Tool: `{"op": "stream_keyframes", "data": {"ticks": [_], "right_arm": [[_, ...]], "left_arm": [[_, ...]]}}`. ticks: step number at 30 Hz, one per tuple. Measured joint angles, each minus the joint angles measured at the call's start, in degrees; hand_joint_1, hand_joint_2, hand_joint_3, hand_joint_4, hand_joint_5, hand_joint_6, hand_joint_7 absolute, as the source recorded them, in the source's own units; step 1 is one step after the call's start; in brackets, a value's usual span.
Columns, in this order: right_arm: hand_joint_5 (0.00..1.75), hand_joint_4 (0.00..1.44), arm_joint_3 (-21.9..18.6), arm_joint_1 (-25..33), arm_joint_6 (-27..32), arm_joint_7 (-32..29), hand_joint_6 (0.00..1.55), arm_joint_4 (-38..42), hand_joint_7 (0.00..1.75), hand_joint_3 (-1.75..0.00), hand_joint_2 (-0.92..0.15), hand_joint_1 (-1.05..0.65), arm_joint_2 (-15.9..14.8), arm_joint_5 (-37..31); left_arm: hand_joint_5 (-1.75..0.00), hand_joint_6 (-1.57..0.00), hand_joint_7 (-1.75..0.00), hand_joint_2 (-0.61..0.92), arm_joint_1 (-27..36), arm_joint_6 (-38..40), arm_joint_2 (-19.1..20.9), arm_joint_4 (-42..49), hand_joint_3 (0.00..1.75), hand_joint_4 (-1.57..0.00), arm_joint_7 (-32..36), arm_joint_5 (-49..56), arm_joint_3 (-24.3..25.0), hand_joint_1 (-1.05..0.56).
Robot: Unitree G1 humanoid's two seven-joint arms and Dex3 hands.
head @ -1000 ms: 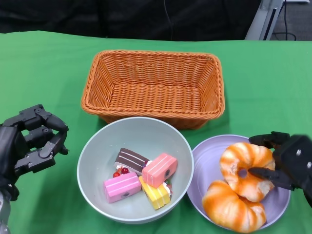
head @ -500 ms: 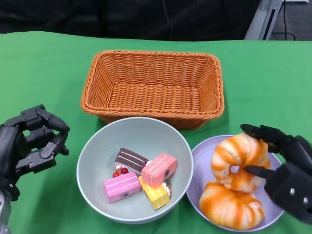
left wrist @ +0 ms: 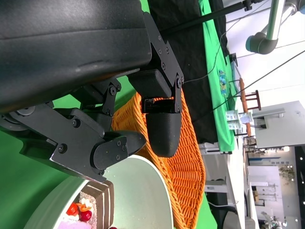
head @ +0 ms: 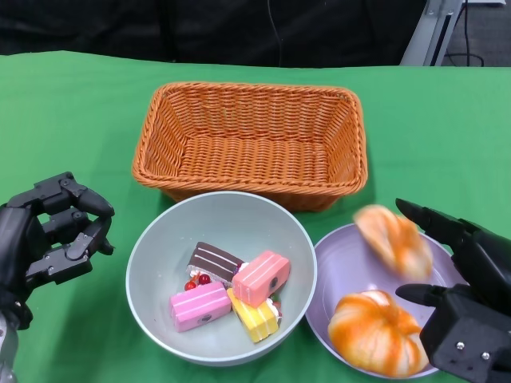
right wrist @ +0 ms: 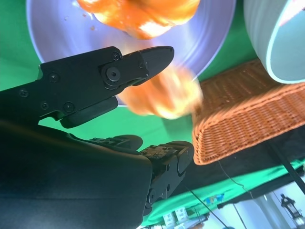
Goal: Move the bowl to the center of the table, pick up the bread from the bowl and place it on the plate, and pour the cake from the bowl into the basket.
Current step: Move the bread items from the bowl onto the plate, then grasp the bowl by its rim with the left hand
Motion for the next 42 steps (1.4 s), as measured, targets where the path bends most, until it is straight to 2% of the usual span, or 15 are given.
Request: {"op": "stream_keyframes", "data": {"ticks": [8,13,19,21,23,24,28,35,36,37,39,40,42], "right_arm": [[0.00,0.01,1.3,0.3,0.6,0.6,0.17,-0.3,0.00,-0.05,-0.92,-0.62,-0.7,-3.0],[0.00,0.00,2.3,0.3,0.2,0.6,0.16,0.3,0.00,-0.07,-0.92,-0.64,-1.6,-4.1],[0.03,0.06,2.5,0.4,-0.7,0.5,0.21,1.1,0.02,-0.05,-0.91,-0.61,-1.6,-3.6],[0.08,0.17,1.8,0.7,-2.0,-0.9,0.29,1.2,0.04,-0.03,-0.91,-0.56,-0.8,-1.9],[0.12,0.26,0.7,1.2,-4.4,-3.8,0.36,1.4,0.06,-0.02,-0.92,-0.51,1.0,0.6],[0.16,0.36,0.1,1.4,-6.4,-5.0,0.42,1.6,0.08,-0.03,-0.92,-0.48,1.8,2.1],[0.24,0.60,-2.6,3.4,-13.1,-6.0,0.56,1.2,0.10,-0.09,-0.92,-0.45,5.6,13.0],[0.27,0.70,-4.9,9.0,-15.9,-1.6,0.63,-5.4,0.10,-0.11,-0.92,-0.46,8.8,27.4],[0.32,0.72,-4.9,10.0,-16.0,-0.6,0.64,-7.1,0.11,-0.11,-0.92,-0.52,9.4,29.7],[0.40,0.71,-4.9,11.0,-15.5,0.6,0.65,-8.9,0.12,-0.09,-0.92,-0.47,10.0,32.1],[0.64,0.65,-4.8,13.4,-13.8,3.3,0.68,-13.1,0.13,-0.08,-0.92,-0.42,10.5,38.2],[0.83,0.62,-4.8,14.3,-12.8,4.7,0.73,-14.8,0.17,-0.07,-0.92,-0.40,10.7,41.1],[0.99,0.59,-4.8,15.8,-10.6,7.4,0.77,-17.4,0.21,-0.05,-0.92,-0.39,10.7,45.8]], "left_arm": [[-1.52,-0.80,-1.19,0.68,0.0,0.1,0.0,0.0,0.83,-0.76,0.0,0.0,0.0,-0.05],[-1.53,-0.79,-1.20,0.68,0.0,0.2,0.0,0.0,0.84,-0.76,0.0,0.0,0.0,-0.05],[-1.52,-0.80,-1.20,0.67,0.0,0.6,0.0,0.0,0.84,-0.76,0.0,0.0,0.0,-0.05],[-1.52,-0.79,-1.20,0.67,0.0,0.6,0.0,0.0,0.84,-0.76,0.0,0.0,0.0,-0.05],[-1.52,-0.79,-1.20,0.67,0.0,0.6,0.1,0.0,0.83,-0.76,0.0,0.0,0.0,-0.06],[-1.52,-0.79,-1.20,0.67,0.0,0.6,0.1,0.0,0.83,-0.76,0.0,0.1,0.0,-0.07],[-1.50,-0.78,-1.19,0.66,0.0,0.5,0.4,0.0,0.84,-0.75,0.0,0.7,-0.1,-0.07],[-1.48,-0.78,-1.20,0.65,0.0,-1.7,1.2,1.6,0.84,-0.75,0.0,1.5,-0.4,-0.09],[-1.48,-0.78,-1.20,0.64,0.0,-1.9,1.3,1.9,0.85,-0.76,0.0,1.8,-0.5,-0.09],[-1.47,-0.79,-1.19,0.64,0.0,-2.1,1.4,2.0,0.85,-0.76,0.0,1.9,-0.6,-0.08],[-1.47,-0.79,-1.18,0.64,0.0,-2.5,1.5,2.2,0.85,-0.76,0.0,1.9,-0.6,-0.08],[-1.47,-0.79,-1.16,0.65,0.0,-2.6,1.6,2.4,0.83,-0.76,0.0,1.9,-0.6,-0.08],[-1.47,-0.81,-1.13,0.66,0.0,-3.2,2.0,2.8,0.79,-0.75,-0.3,1.9,-0.6,-0.08]]}}
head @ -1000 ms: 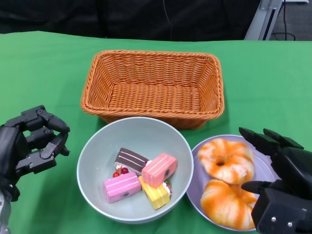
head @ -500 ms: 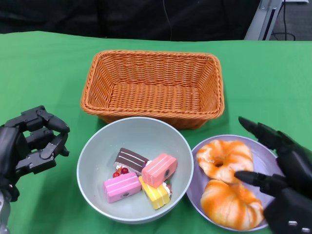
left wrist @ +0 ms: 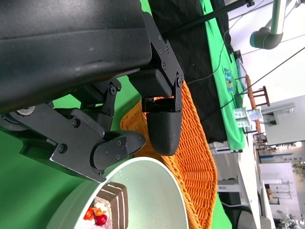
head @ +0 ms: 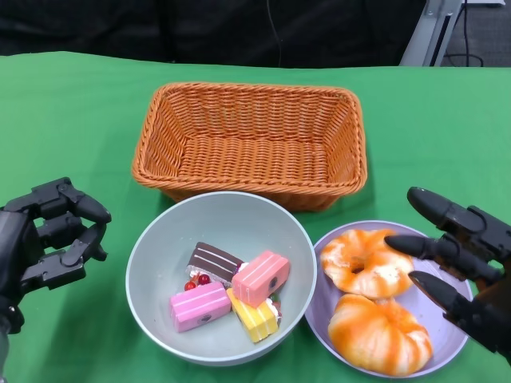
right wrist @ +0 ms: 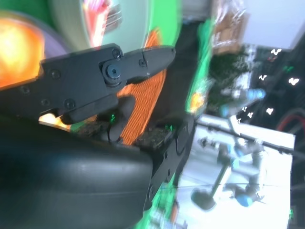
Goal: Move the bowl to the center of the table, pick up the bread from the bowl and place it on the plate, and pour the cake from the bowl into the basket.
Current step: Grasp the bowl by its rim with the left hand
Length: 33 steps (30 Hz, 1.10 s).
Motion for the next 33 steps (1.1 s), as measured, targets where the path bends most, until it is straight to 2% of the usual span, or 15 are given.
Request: {"op": "stream_keyframes", "data": {"ticks": [1,4,5,6,7,8,10,11,13,16,19,23,26,28,33], "right_arm": [[1.08,0.60,-0.1,0.5,1.0,1.1,0.81,-0.8,0.26,-0.05,-0.92,-0.35,0.0,1.6],[1.31,0.62,-0.4,1.4,2.4,2.8,0.72,-1.3,0.70,-0.13,-0.90,-0.27,0.0,3.3],[1.40,0.63,-0.6,1.5,2.4,3.2,0.68,-1.3,0.92,-0.23,-0.86,-0.22,0.1,3.4],[1.44,0.64,-0.9,1.5,2.4,3.5,0.66,-1.3,1.02,-0.35,-0.80,-0.21,0.4,3.5],[1.48,0.66,-1.3,1.5,2.4,3.7,0.66,-1.1,1.14,-0.61,-0.67,-0.23,0.7,3.7],[1.52,0.66,-1.6,1.4,2.4,3.8,0.65,-0.9,1.22,-0.76,-0.60,-0.25,1.1,3.8],[1.54,0.67,-2.1,1.2,2.4,4.1,0.65,-0.1,1.30,-0.89,-0.54,-0.26,1.6,4.0],[1.56,0.67,-2.2,1.1,2.4,4.2,0.64,0.1,1.35,-0.92,-0.52,-0.28,1.7,4.0],[1.58,0.68,-2.3,1.1,2.4,4.5,0.62,0.2,1.38,-0.94,-0.52,-0.28,1.9,4.0],[1.58,0.68,-2.5,1.1,2.6,4.5,0.61,0.3,1.39,-0.98,-0.51,-0.26,2.1,4.0],[1.56,0.66,-2.7,1.0,4.0,4.5,0.60,0.3,1.37,-0.99,-0.51,-0.24,2.2,4.4],[1.55,0.66,-3.2,1.0,5.7,4.3,0.61,0.2,1.33,-0.95,-0.53,-0.23,2.5,4.5],[1.55,0.66,-3.7,1.0,6.1,4.0,0.62,0.3,1.31,-0.96,-0.53,-0.20,3.0,4.4],[1.54,0.65,-3.8,1.0,6.4,3.8,0.62,0.2,1.29,-0.95,-0.53,-0.20,3.4,4.4],[1.53,0.65,-3.7,0.9,6.6,3.5,0.63,0.2,1.27,-0.94,-0.54,-0.18,4.1,4.0]], "left_arm": [[-1.45,-0.81,-1.08,0.68,0.0,-0.4,0.2,0.2,0.75,-0.75,-0.1,0.0,-0.1,-0.08],[-1.30,-0.84,-0.82,0.72,0.0,-2.5,0.4,0.4,0.61,-0.74,-0.5,0.1,-0.3,-0.10],[-1.12,-0.85,-0.63,0.76,0.0,-3.1,0.4,0.4,0.44,-0.71,-0.6,0.1,-0.3,-0.17],[-1.03,-0.85,-0.50,0.79,0.1,-3.6,0.4,0.1,0.33,-0.69,-1.0,0.1,-0.4,-0.22],[-0.87,-0.83,-0.35,0.85,0.3,-4.2,0.5,-0.3,0.21,-0.65,-1.4,0.1,-0.5,-0.30],[-0.70,-0.80,-0.24,0.88,0.5,-5.2,0.8,-1.0,0.14,-0.64,-1.7,0.4,-1.0,-0.37],[-0.46,-0.79,-0.11,0.91,1.2,-8.0,2.0,-2.3,0.08,-0.68,-2.6,1.8,-1.9,-0.45],[-0.28,-0.68,-0.04,0.92,1.6,-9.4,2.7,-2.8,0.16,-0.60,-3.1,2.6,-2.4,-0.56],[-0.11,-0.54,-0.01,0.92,2.6,-13.2,5.1,-4.2,0.21,-0.50,-4.4,5.2,-4.1,-0.72],[-0.03,-0.44,0.00,0.92,4.7,-18.8,8.3,-6.9,0.21,-0.42,-5.1,9.4,-6.2,-0.82],[-0.02,-0.44,-0.01,0.92,6.4,-25.6,9.6,-8.1,0.15,-0.43,-4.9,12.5,-7.6,-0.78],[-0.08,-0.56,-0.04,0.92,6.7,-38.6,9.8,-6.1,0.07,-0.58,-1.9,16.5,-8.2,-0.72],[-0.11,-0.71,-0.06,0.92,6.1,-46.6,9.8,-3.0,0.03,-0.76,1.9,22.5,-7.5,-0.67],[-0.11,-0.85,-0.06,0.86,5.4,-51.7,9.5,-0.9,0.01,-0.90,4.1,26.6,-6.4,-0.61],[-0.12,-1.00,-0.07,0.84,3.1,-60.3,8.3,2.9,0.00,-1.03,9.1,35.4,-2.5,-0.50]]}}
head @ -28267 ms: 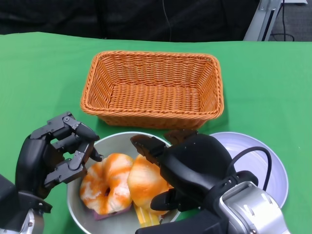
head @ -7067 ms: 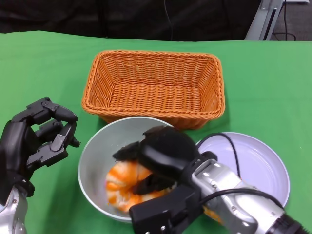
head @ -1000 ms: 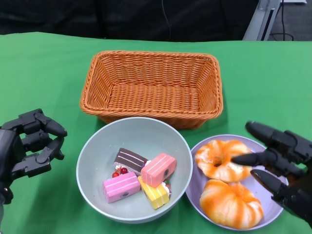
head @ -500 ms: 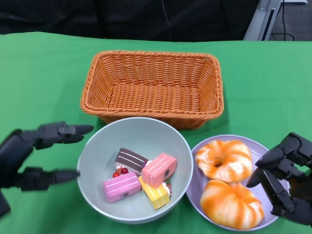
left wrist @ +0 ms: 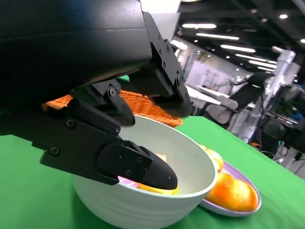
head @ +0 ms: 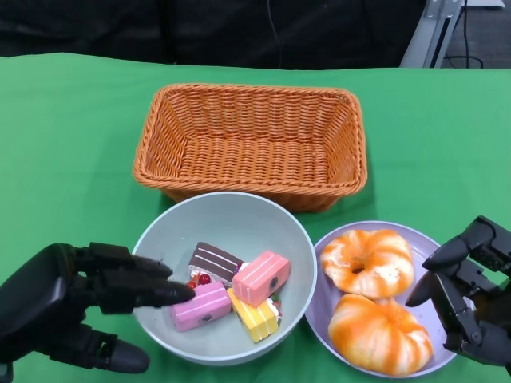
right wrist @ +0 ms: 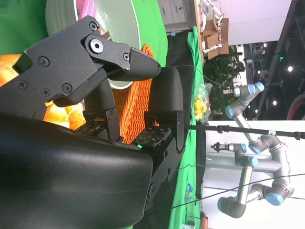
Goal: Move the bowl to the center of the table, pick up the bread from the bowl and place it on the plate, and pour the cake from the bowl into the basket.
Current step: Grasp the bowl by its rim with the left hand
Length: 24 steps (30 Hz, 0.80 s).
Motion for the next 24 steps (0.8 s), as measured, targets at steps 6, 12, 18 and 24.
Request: {"op": "stream_keyframes", "data": {"ticks": [6,12,18,24], "right_arm": [[1.53,0.64,0.4,0.1,0.3,-0.3,0.63,0.0,1.26,-0.94,-0.52,-0.19,0.7,-1.6],[1.54,0.63,0.8,0.1,0.3,-0.2,0.63,0.0,1.25,-0.95,-0.51,-0.20,1.1,-2.2],[1.53,0.65,0.8,0.5,0.3,-0.2,0.65,-0.3,1.23,-0.96,-0.50,-0.22,1.7,-2.2],[1.54,0.65,0.9,1.0,0.1,0.2,0.64,-0.4,1.24,-0.98,-0.49,-0.21,1.7,-2.0]], "left_arm": [[-0.15,-1.13,-0.09,0.83,-1.0,-3.2,-1.9,1.1,0.00,-1.14,4.4,9.6,3.9,-0.45],[-0.17,-1.15,-0.07,0.85,-1.2,-1.7,-2.1,-0.7,0.01,-1.16,9.8,17.4,4.6,-0.47],[-0.15,-1.11,-0.03,0.88,-0.1,5.5,-0.7,-7.9,0.01,-1.11,13.9,23.8,0.5,-0.47],[-0.08,-1.03,0.00,0.91,2.9,17.2,2.1,-19.5,0.02,-1.06,13.9,27.3,-6.6,-0.51]]}}
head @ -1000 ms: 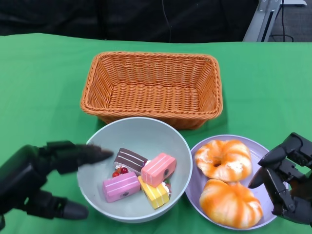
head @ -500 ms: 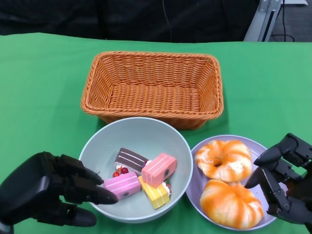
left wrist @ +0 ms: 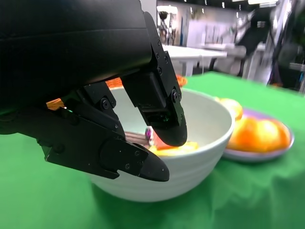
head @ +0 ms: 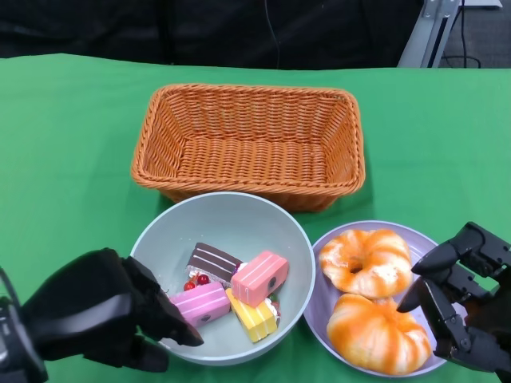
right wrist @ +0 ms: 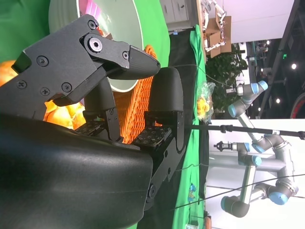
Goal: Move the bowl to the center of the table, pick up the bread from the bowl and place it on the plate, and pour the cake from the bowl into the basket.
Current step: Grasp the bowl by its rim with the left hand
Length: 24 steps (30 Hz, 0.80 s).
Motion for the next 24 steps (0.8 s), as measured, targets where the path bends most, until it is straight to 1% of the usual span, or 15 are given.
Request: {"op": "stream_keyframes", "data": {"ticks": [3,7,14,19,24], "right_arm": [[1.53,0.66,0.0,0.1,-0.2,0.1,0.65,0.0,1.23,-0.98,-0.50,-0.21,0.1,0.1],[1.52,0.66,0.0,0.7,-0.2,-0.2,0.65,-0.5,1.22,-0.97,-0.51,-0.20,0.2,0.0],[1.53,0.65,0.0,0.9,-0.2,-0.6,0.65,-1.2,1.23,-0.96,-0.52,-0.20,0.2,-0.2],[1.53,0.65,0.0,0.9,-0.2,-0.6,0.64,-1.2,1.23,-0.95,-0.52,-0.20,0.2,-0.3],[1.52,0.64,0.0,1.0,-0.1,-0.7,0.63,-1.5,1.21,-0.89,-0.54,-0.22,0.2,-0.4]], "left_arm": [[-0.05,-0.99,0.00,0.92,0.9,5.7,1.6,-3.9,0.02,-1.03,-0.3,1.1,-3.3,-0.53],[-0.03,-0.96,0.00,0.92,2.2,15.5,3.4,-9.4,0.03,-1.02,-4.1,2.6,-8.1,-0.54],[-0.01,-0.89,0.00,0.92,3.3,28.4,5.1,-15.2,0.07,-0.98,-9.0,3.9,-15.1,-0.55],[0.00,-0.89,0.00,0.92,3.8,33.3,5.4,-16.4,0.06,-0.97,-9.5,4.3,-19.1,-0.53],[-0.01,-0.90,-0.01,0.92,2.9,33.5,5.6,-13.8,0.06,-1.00,-4.5,4.1,-21.9,-0.45]]}}
